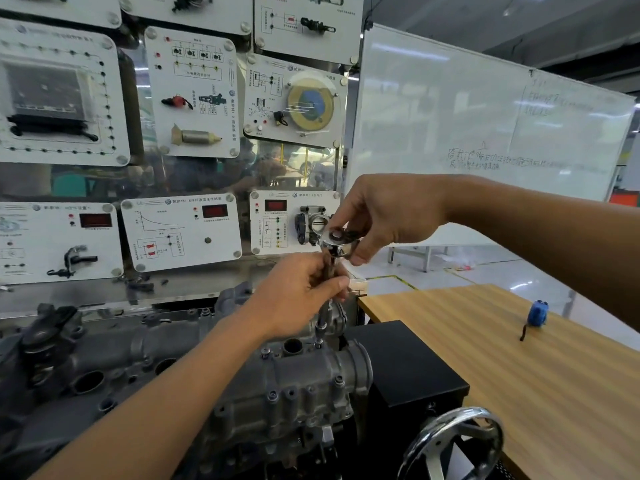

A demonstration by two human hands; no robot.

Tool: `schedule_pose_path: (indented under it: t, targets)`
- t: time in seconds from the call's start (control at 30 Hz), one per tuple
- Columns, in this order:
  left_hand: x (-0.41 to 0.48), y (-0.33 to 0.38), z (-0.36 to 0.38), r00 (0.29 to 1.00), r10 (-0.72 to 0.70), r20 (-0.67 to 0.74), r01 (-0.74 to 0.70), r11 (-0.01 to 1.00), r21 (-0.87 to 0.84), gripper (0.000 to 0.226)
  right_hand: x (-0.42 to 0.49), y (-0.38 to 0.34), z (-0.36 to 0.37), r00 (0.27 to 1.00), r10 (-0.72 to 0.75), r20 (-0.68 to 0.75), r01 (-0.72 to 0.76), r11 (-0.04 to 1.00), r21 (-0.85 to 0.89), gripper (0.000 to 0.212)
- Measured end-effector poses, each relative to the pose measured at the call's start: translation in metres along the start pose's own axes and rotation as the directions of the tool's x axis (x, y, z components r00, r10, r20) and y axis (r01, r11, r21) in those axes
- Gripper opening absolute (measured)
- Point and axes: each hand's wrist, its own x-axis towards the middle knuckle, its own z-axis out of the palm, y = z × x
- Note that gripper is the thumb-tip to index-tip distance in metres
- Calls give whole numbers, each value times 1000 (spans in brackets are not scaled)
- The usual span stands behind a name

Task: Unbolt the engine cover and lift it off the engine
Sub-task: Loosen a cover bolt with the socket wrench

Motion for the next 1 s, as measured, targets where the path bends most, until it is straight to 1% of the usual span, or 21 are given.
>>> schedule_pose_path:
  t: [0.03, 0.1, 0.17, 0.23, 0.27, 0.33, 0.4, 0.43, 0.47, 0.5, 0.53, 0.57, 0.63, 0.67, 0.7, 0.77, 0.8, 0.83, 0.9, 0.97, 1.0]
  targets:
    - [0, 0, 4, 998, 14, -67, -14, 1000, 11, 6, 0, -1, 2, 999, 35, -23, -34, 998, 44, 21]
    - [1, 0, 10, 981, 53, -188, -37, 996, 86, 22, 1, -3, 12, 992, 109, -60, -100, 986, 133, 20]
    - [3, 2, 13, 970, 44, -239, -11, 990, 140, 39, 1, -9, 18, 983, 170, -73, -157, 975, 156, 32]
    - [2, 1, 12, 970, 29, -242, 2, 992, 129, 38, -1, -14, 11, 984, 170, -58, -163, 981, 102, 35]
    - [1, 0, 10, 974, 26, -223, 0, 994, 113, 28, -2, -17, 4, 990, 136, -37, -136, 991, 13, 33]
    - [-1, 1, 6, 992, 10, -129, -2, 998, 66, 7, -3, -21, -7, 999, 54, 11, -49, 962, -270, 22]
    - [0, 4, 2, 999, 21, -37, -19, 998, 56, 4, 0, -23, -9, 999, -38, 11, 38, 847, -530, 15]
    - [1, 6, 1, 1000, 17, -8, -17, 999, 50, 5, 2, -21, -6, 993, -114, -10, 83, 773, -628, 17]
    - [2, 7, 1, 1000, 10, 4, -10, 999, 46, 4, 3, -21, -2, 982, -186, -42, 104, 708, -698, 28]
    - [3, 7, 1, 1000, 6, -3, -6, 999, 47, 4, 3, -20, 1, 968, -240, -76, 112, 682, -722, 39]
    - [2, 5, 1, 1000, 4, -20, -3, 999, 41, 4, 4, -20, 3, 963, -254, -94, 114, 694, -711, 41]
    - [1, 3, 2, 999, 6, -45, -5, 1000, 29, 3, 5, -20, 3, 962, -254, -102, 111, 703, -703, 36]
    - [-4, -1, 4, 994, 2, -110, -2, 1000, -1, 6, 6, -24, 2, 980, -164, -116, 52, 764, -643, 12]
    - [-4, -2, 5, 988, 6, -155, -4, 1000, 11, 11, 6, -27, 2, 991, -87, -105, 11, 820, -573, 15]
    - [-4, -2, 7, 978, 16, -206, -5, 998, 58, 15, 6, -29, 3, 997, 4, -78, -40, 886, -461, 25]
    - [-3, 0, 14, 949, 20, -315, 25, 990, 138, 23, 5, -30, 8, 985, 171, -9, -171, 980, -106, 33]
    - [-3, 2, 17, 936, 3, -353, 44, 991, 124, 26, 5, -30, 9, 978, 210, 5, -210, 977, 17, 31]
    - [-3, 2, 19, 930, -11, -368, 50, 994, 96, 27, 5, -31, 8, 976, 219, 8, -219, 974, 55, 28]
    - [-4, 2, 19, 941, -10, -338, 35, 997, 68, 21, 6, -35, 1, 975, 222, 12, -221, 974, -51, 24]
    - [-5, 6, 11, 976, -36, -216, 45, 998, 36, 8, 5, -42, -6, 977, 212, 18, -200, 944, -263, 18]
    - [-6, 7, 7, 990, -46, -133, 46, 999, 3, 7, 5, -46, -8, 982, 189, 12, -172, 916, -363, 24]
